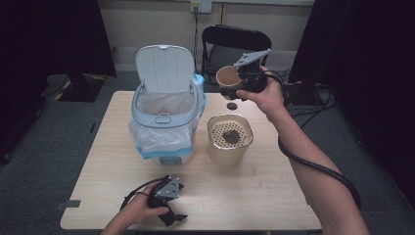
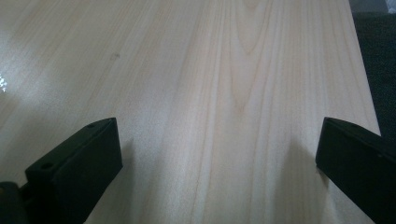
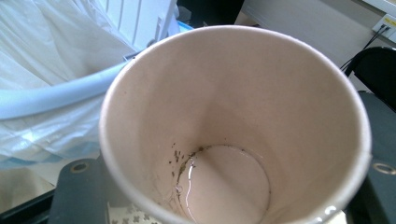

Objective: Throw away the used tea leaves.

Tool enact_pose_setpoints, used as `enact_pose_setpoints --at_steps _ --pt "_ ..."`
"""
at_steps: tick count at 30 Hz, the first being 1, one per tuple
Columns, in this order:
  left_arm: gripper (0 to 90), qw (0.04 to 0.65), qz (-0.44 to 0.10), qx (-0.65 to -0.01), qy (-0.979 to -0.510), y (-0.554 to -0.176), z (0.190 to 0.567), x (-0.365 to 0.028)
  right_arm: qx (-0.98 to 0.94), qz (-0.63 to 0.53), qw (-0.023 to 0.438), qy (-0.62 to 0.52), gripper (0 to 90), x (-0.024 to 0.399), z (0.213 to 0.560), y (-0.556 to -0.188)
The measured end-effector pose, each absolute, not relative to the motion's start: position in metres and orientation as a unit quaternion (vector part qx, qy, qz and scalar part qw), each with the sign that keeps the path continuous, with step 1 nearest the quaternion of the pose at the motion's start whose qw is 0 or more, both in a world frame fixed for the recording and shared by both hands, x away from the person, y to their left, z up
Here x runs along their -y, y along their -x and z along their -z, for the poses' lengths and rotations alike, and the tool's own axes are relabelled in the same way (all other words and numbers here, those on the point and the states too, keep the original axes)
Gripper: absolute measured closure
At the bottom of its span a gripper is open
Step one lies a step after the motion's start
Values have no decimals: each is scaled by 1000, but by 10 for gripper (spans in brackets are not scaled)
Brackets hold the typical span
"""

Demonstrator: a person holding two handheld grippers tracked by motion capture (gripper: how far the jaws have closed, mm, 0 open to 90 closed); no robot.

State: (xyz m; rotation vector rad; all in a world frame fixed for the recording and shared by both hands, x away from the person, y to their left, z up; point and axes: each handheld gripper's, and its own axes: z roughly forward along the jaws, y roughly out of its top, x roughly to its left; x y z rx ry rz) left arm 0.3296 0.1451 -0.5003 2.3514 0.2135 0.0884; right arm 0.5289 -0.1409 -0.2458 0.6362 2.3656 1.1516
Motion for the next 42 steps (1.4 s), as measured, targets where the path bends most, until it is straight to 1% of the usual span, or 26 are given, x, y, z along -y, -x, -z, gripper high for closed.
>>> enact_pose_setpoints --at_steps 12,14,34,42 --pt "0 380 -34 -84 -920 -330 500 -145 -857 -415 207 -226 275 130 235 -529" --pt "0 381 -27 -86 -920 -329 501 -145 -857 -416 207 -222 275 128 233 -529" --pt "0 381 -27 -86 -920 -329 501 -145 -860 -420 208 -200 274 109 209 -524" --pt "0 381 -27 -86 -920 -329 501 -145 -863 -419 200 -198 274 104 203 -524"
